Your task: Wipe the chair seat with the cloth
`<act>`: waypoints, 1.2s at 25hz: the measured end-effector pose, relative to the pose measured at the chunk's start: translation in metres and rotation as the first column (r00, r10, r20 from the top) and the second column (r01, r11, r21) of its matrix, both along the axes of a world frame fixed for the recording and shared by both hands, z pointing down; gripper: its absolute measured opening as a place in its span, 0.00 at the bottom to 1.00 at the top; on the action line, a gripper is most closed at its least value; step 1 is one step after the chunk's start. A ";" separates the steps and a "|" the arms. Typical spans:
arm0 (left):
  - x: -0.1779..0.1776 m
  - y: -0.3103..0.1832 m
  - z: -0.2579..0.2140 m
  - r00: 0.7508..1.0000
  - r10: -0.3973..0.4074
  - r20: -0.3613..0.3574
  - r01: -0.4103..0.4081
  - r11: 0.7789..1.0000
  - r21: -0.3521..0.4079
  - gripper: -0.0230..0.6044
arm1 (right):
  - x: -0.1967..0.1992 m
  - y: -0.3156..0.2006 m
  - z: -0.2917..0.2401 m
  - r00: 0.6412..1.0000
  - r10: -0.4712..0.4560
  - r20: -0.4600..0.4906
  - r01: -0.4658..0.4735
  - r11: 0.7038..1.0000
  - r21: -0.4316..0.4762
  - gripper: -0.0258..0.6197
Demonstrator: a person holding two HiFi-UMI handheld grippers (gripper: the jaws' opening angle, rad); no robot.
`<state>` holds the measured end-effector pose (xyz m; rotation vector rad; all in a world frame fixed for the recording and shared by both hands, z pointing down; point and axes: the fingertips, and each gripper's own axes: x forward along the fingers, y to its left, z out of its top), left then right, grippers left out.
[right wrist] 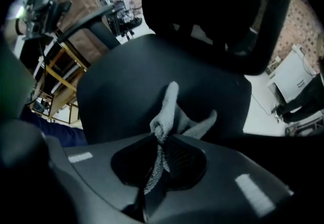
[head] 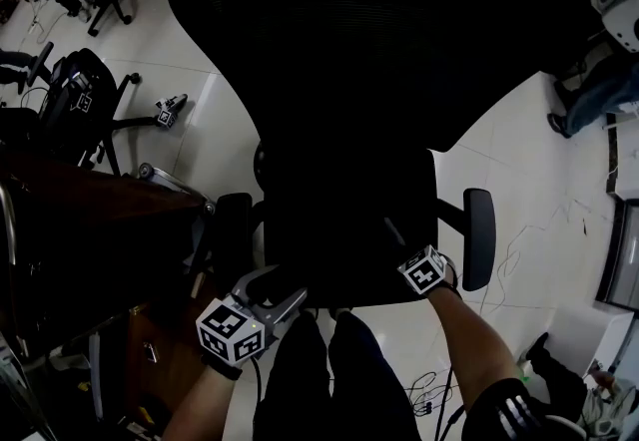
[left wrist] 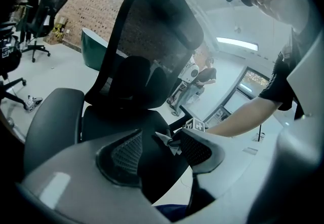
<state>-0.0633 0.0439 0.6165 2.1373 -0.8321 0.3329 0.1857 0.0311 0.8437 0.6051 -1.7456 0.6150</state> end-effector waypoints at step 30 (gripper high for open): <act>-0.005 0.020 0.012 0.999 0.039 0.036 -0.038 0.998 -0.041 0.45 | -0.137 0.117 0.028 0.965 -0.157 0.210 0.187 0.973 -0.133 0.09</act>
